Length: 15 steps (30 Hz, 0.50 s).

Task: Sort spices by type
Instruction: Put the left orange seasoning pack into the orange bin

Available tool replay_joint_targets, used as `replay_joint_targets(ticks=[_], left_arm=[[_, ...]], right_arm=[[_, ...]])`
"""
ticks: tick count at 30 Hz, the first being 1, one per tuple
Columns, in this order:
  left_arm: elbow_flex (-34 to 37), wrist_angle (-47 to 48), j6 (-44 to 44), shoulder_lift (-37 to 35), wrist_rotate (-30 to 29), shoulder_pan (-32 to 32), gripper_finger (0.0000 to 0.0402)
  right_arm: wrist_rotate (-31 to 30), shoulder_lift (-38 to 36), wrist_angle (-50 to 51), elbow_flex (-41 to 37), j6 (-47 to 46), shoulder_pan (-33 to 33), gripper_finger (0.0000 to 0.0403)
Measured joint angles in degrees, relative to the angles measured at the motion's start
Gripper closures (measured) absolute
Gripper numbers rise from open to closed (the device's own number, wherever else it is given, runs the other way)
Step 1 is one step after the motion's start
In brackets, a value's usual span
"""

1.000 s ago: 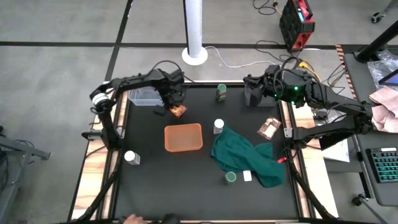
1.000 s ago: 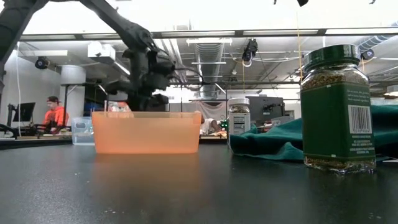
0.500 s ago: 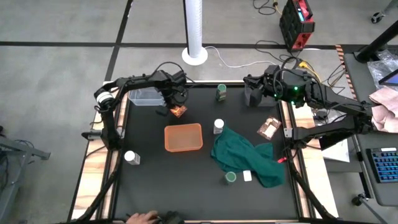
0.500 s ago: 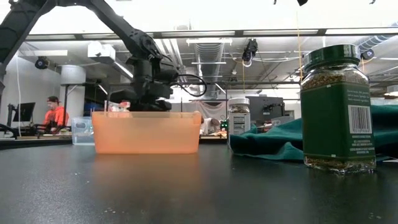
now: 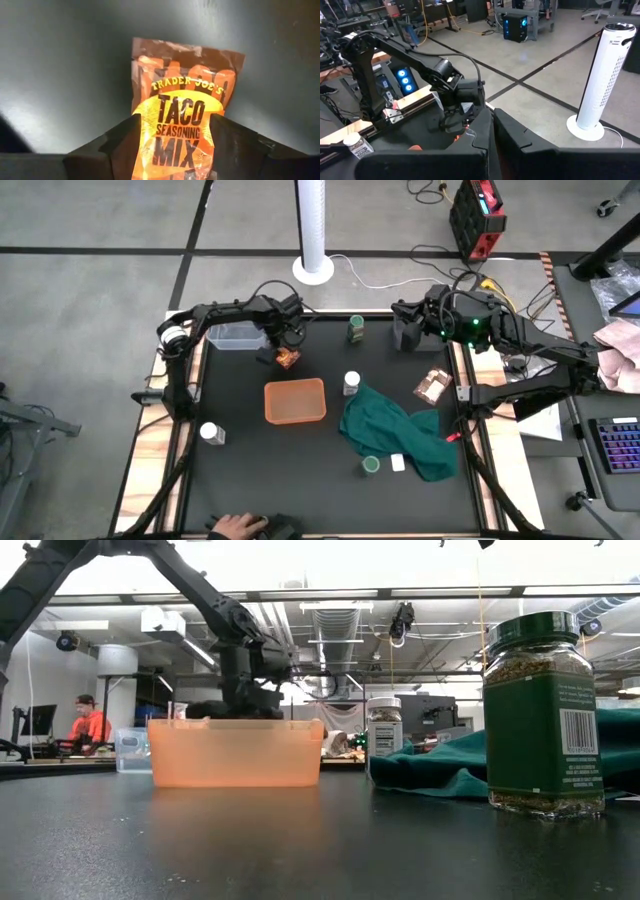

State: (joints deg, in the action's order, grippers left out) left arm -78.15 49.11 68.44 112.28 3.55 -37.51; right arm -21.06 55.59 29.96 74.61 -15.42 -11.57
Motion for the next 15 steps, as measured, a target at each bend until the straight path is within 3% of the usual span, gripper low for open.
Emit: replay_joint_targets(ticks=[9, 15], left_arm=[[-0.20, -0.07, -0.52, 2.83, -2.55, 1.68, 0.0216], [-0.20, -0.53, 0.04, 2.96, -2.82, 2.01, 0.0269]], right_arm=[[-0.04, 0.00, 0.01, 0.00, 2.01, -0.14, 0.0390], [-0.04, 0.00, 0.01, 0.00, 2.62, -0.48, 0.0390]])
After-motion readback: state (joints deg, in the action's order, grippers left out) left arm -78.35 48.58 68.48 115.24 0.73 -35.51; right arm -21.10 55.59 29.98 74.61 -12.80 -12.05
